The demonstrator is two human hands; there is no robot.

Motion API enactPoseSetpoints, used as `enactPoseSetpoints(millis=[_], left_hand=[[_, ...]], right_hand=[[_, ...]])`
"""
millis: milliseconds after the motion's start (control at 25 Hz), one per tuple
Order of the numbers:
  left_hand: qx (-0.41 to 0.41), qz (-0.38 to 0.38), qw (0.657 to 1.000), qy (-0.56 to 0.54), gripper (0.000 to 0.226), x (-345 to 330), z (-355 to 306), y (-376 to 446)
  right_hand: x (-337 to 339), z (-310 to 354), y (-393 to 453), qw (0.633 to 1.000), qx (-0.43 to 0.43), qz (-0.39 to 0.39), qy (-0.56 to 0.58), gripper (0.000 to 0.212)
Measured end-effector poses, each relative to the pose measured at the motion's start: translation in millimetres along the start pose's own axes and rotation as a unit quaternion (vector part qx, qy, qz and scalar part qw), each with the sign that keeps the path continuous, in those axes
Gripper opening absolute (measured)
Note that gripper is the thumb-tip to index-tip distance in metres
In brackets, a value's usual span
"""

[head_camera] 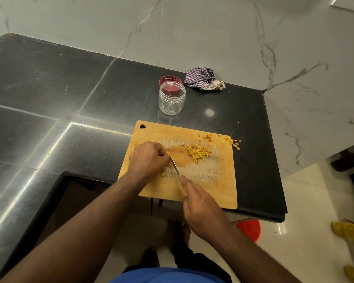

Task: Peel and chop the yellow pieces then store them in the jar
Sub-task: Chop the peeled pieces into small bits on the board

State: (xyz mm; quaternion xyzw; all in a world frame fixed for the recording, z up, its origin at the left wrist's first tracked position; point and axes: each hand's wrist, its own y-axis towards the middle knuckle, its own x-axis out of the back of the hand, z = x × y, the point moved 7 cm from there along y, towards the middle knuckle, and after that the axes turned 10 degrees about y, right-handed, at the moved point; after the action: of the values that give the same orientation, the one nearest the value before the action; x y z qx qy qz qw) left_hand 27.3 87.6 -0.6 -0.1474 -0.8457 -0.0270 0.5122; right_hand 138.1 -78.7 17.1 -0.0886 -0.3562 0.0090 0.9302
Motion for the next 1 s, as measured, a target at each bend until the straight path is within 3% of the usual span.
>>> enactPoseSetpoints(millis=[320, 600, 760, 1000], left_hand=[[-0.011, 0.062, 0.997, -0.045, 0.016, 10.7, -0.6, 0.0], [0.023, 0.035, 0.997, -0.062, 0.02, 30.1, 16.6, -9.5], [0.026, 0.045, 0.997, -0.051, 0.019, 37.6, 27.7, -13.5], [0.009, 0.109, 0.994, -0.026, 0.02, 34.3, 27.3, -13.3]], right_hand=[[16.9, -9.6, -16.2, 0.997, -0.016, -0.05, 0.061, 0.052], [2.7, -2.4, -1.4, 0.999, 0.003, -0.009, 0.045, 0.052], [21.7, -19.7, -3.2, 0.995, -0.032, -0.083, 0.047, 0.052], [3.6, 0.0, 10.5, 0.999, 0.002, -0.02, 0.037, 0.053]])
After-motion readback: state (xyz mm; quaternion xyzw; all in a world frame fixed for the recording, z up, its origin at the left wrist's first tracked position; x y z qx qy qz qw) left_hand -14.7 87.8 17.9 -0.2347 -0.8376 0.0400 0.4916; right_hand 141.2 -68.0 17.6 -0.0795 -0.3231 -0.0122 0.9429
